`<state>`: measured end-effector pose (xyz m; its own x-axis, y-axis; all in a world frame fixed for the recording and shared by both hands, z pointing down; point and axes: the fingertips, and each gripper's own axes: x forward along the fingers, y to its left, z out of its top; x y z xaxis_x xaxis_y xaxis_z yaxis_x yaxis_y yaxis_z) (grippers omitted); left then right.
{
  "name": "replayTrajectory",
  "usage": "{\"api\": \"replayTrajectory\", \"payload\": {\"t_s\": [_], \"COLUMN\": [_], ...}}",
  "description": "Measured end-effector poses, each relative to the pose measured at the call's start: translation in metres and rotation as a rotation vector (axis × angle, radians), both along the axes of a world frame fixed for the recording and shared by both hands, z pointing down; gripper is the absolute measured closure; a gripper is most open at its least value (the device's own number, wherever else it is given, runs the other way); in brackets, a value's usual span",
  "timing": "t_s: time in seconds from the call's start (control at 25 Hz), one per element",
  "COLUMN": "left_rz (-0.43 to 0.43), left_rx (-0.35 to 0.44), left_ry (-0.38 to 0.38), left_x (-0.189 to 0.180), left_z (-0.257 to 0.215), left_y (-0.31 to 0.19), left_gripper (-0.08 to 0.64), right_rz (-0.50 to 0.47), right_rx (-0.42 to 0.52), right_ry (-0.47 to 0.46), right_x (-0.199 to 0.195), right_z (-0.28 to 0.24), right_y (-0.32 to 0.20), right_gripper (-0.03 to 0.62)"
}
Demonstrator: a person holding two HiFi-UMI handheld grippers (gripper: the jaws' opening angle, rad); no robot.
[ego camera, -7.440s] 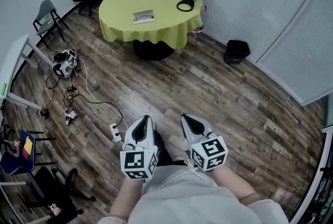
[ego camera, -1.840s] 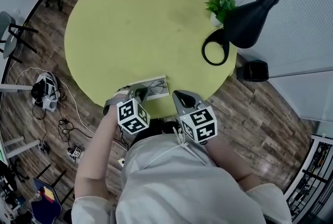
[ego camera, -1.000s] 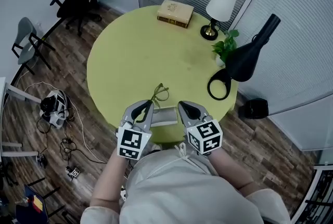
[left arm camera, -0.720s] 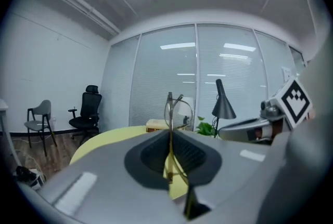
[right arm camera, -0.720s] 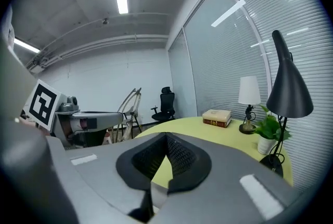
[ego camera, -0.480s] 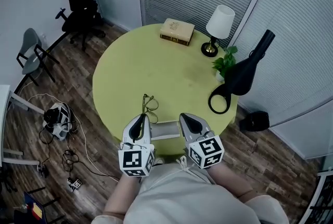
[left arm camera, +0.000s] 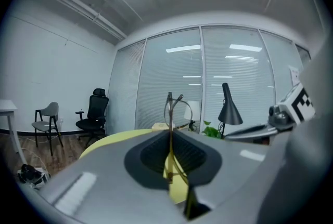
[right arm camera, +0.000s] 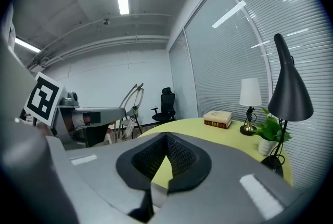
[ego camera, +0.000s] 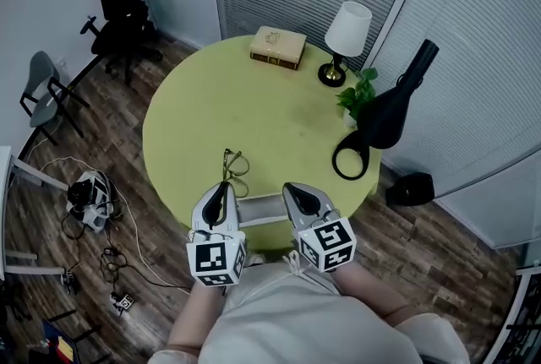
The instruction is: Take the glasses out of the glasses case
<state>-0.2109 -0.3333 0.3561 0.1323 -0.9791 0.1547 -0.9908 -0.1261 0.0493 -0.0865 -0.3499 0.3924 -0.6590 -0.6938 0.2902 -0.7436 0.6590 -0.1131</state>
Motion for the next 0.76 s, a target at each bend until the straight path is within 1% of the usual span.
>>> {"api": "replayTrajectory", "payload": {"t_s": [0.76], "left_rz": [-0.005], "left_rx": [-0.032], "left_ry": [-0.007], "left_x": [0.002], "left_z": [0.01], "left_y": [-0.013], "left_gripper": [0.543], "right_rz": [-0.004], "right_rx": [-0.027], "right_ry": [0.018], "right_x": [-0.006], "right_z": [0.013], "right_y": [-0.007], "right_gripper": [0.592]}}
